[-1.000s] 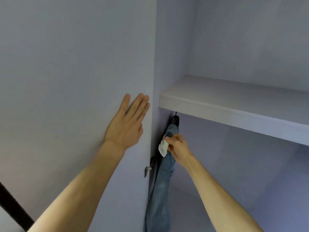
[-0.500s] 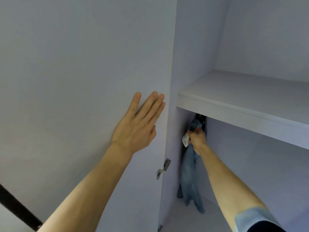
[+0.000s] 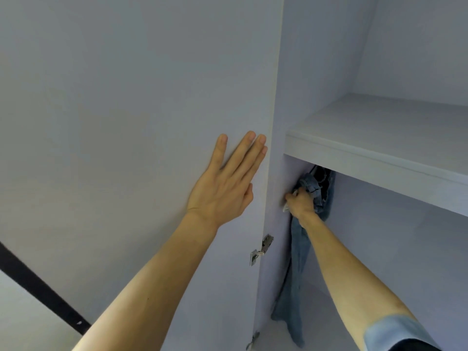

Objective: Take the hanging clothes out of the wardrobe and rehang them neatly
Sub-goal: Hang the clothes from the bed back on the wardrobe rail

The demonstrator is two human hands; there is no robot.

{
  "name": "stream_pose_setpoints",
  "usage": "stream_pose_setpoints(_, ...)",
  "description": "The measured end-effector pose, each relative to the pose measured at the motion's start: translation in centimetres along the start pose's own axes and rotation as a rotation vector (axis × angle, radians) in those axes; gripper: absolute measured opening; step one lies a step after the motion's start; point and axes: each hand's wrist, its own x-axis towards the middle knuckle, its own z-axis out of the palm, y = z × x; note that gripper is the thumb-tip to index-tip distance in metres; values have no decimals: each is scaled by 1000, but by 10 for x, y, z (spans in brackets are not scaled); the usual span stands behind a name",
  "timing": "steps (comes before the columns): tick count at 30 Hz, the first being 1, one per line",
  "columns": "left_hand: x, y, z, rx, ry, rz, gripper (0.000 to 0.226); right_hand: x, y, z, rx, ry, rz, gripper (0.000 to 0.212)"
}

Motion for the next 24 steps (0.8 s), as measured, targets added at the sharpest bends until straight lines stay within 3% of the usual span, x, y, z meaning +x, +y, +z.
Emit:
stream_pose_setpoints(5,-1,-5,4,3,-8,-6,72,17,18,-12,-104,-136,15,39)
stream_pose_setpoints(9,-1,-4,2,0,-29,-9,72,-24,-2,-7,-142,-209,-49,28)
stream_pose_setpoints(11,-1,-3,-2,-1,-37,-11,71,-42,0,0,-177,-286,-62,45)
stream_pose_setpoints(16,-8,1,-7,-55,-80,-20,71,-88,0,0,-178,-376,-127,63)
stream_pose_setpoints(20,-57,31,-9,-217,-160,-88,76,-131,9,-3,-132,-393,-168,59)
stream_pose_setpoints(24,-144,76,-19,-426,-363,-232,82,-194,26,4,-169,-427,-316,51)
